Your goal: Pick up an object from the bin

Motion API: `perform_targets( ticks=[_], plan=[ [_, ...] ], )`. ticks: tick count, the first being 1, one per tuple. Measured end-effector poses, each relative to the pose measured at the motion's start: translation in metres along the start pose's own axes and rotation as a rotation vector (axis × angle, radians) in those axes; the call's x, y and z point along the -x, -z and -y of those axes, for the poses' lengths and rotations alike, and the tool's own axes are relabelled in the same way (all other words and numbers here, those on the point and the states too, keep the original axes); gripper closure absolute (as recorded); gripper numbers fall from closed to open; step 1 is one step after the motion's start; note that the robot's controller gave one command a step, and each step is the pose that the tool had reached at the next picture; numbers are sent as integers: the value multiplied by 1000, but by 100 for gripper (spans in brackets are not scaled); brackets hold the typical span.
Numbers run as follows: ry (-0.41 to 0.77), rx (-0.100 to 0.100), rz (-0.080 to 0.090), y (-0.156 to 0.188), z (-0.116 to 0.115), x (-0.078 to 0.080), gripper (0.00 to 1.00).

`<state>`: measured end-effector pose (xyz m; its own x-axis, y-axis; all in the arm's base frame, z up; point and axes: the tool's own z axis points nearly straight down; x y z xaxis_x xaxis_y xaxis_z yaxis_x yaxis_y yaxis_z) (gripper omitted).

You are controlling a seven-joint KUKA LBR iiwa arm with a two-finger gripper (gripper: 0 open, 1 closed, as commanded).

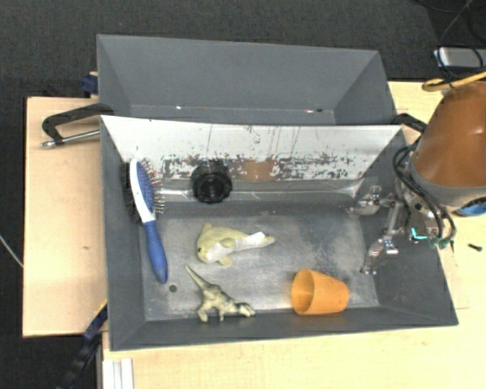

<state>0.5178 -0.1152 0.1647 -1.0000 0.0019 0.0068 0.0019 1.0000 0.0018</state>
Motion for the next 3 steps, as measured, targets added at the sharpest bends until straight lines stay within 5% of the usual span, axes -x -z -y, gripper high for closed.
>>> perform_targets(
  ticks=[1,2,3],
  plan=[
    [245,-2,11,-94,-34,-25,0],
    [386,-5,17,-92,-95,-16,0],
    [274,0,13,-82,-137,-20,0]
  ],
)
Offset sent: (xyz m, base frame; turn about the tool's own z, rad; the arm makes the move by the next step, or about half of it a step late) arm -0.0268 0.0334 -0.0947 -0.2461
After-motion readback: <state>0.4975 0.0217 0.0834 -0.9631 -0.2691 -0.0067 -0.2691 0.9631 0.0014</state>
